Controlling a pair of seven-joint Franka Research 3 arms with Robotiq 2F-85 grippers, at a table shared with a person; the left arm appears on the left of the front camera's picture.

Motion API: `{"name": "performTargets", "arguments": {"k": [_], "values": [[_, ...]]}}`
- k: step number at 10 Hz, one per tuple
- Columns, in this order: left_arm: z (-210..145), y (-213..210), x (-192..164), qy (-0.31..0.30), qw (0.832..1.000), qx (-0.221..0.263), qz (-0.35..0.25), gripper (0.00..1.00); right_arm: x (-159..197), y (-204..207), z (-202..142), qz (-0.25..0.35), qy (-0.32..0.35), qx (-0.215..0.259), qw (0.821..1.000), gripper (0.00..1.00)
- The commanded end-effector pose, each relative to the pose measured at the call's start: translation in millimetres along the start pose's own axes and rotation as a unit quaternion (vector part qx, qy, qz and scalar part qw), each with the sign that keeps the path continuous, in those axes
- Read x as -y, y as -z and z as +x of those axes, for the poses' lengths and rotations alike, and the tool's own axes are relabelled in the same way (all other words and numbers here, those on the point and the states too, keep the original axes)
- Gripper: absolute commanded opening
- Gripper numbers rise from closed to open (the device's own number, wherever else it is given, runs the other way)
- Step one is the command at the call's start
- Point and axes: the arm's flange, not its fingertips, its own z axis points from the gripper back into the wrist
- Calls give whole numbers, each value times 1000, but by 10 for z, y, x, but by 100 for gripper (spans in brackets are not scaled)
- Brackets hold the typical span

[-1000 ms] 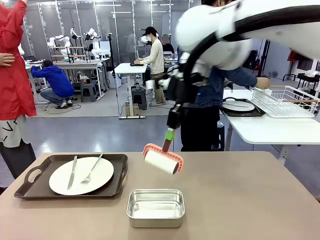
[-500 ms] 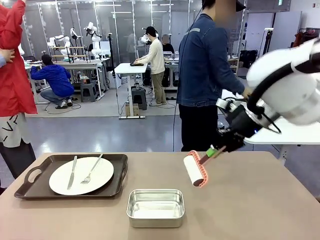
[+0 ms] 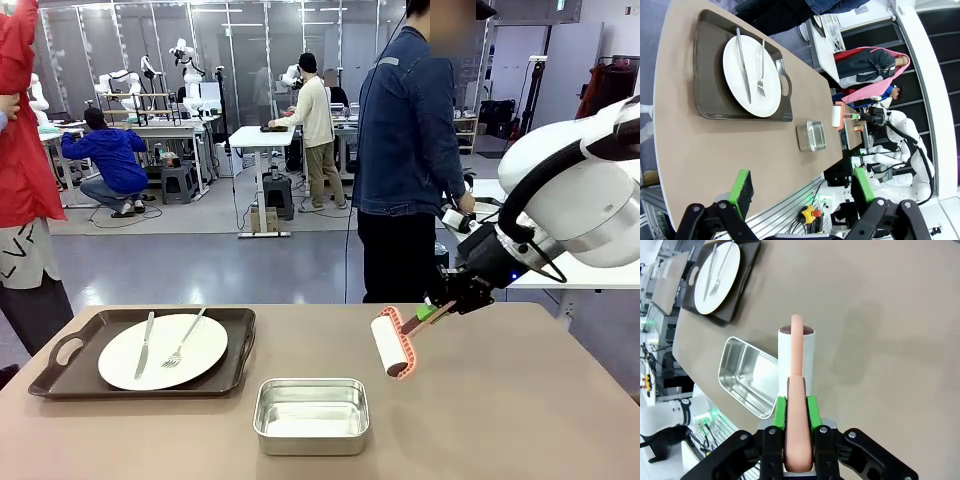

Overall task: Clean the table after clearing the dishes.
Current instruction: When the left (or right) Handle tray is removed, use the left hand (or right hand) to clean the left (or right) side of the table with the Lint Roller.

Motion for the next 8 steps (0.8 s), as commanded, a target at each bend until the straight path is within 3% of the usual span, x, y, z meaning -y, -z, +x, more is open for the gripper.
{"name": "performTargets", "arguments": {"k": [1, 2, 3, 4, 8], "values": [[-7, -30, 11, 4, 1000, 5, -5, 100, -55, -36, 8, -1, 0, -4, 1000, 17], [-7, -30, 11, 4, 1000, 5, -5, 100, 0, 0, 0, 0, 0, 0, 1000, 21], [-7, -30, 11, 4, 1000, 5, -5, 100, 199, 144, 143, 52, 26, -41, 997, 21], [-7, -30, 11, 4, 1000, 5, -5, 100, 384, 271, 200, 72, 57, -48, 995, 21], [-7, -30, 11, 4, 1000, 5, -5, 100, 802, 638, 203, 90, 119, -36, 988, 21]]}}
